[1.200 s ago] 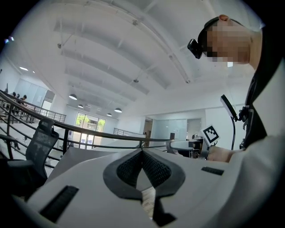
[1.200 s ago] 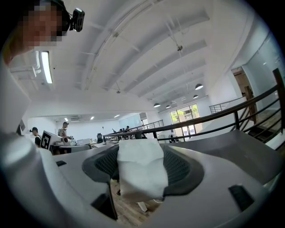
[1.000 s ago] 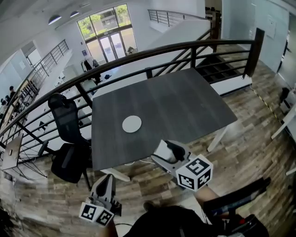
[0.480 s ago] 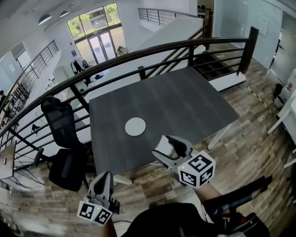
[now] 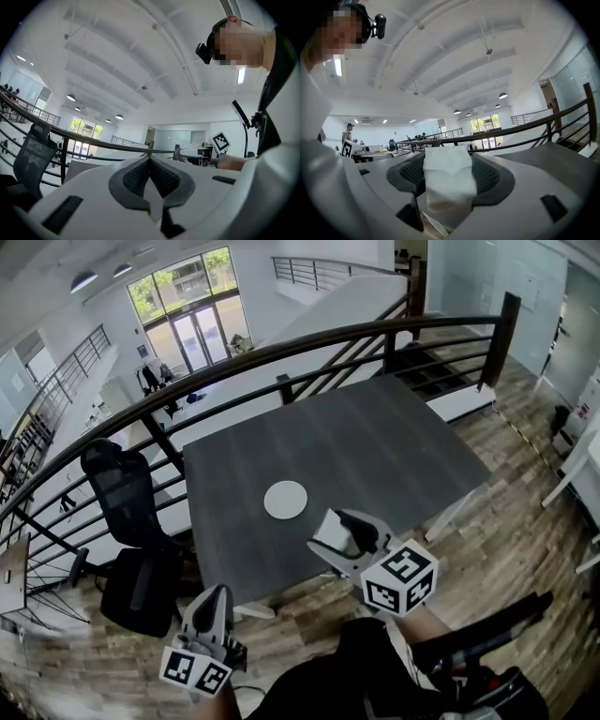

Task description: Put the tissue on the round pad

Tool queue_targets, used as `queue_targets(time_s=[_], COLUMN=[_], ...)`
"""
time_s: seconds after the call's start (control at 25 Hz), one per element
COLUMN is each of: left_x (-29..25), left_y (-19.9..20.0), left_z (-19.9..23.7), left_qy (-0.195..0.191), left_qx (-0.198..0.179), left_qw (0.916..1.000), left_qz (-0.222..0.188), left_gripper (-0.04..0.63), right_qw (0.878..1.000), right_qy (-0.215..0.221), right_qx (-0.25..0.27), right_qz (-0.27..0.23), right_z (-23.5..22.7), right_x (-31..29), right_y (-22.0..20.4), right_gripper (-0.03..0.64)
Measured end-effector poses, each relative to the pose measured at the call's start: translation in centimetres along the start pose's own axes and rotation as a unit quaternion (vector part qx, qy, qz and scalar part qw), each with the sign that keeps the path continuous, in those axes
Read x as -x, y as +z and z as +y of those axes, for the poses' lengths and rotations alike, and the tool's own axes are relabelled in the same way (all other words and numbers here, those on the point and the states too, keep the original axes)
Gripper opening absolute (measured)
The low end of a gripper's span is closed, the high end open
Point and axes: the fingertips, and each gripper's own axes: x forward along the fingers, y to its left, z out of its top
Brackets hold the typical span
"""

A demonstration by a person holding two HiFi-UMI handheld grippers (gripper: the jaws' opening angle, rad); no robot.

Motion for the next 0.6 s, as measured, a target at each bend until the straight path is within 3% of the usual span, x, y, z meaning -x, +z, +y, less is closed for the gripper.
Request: queue_targets(time_s=[0.12, 0.6], left_x=[-1.3, -6.0], left_y=[-0.2, 2.6], left_z=[0.7, 3.5], left_qy=[0.006, 0.094], left_qx=[0.0, -0.006], left_qw=[1.0, 0.9955], left_qz=[0.002, -0.01], left_gripper=[0.003, 0.003], right_qw=[1.0, 0.997], right_qy=[0.011, 0.071], right_qx=[0.002, 0.005], right_qz=[-0.002, 0.014], right_z=[-1.0, -7.1], right_x=[-1.3, -9.1], right_y=[0.5, 2.4], right_gripper=[0.311, 0.313])
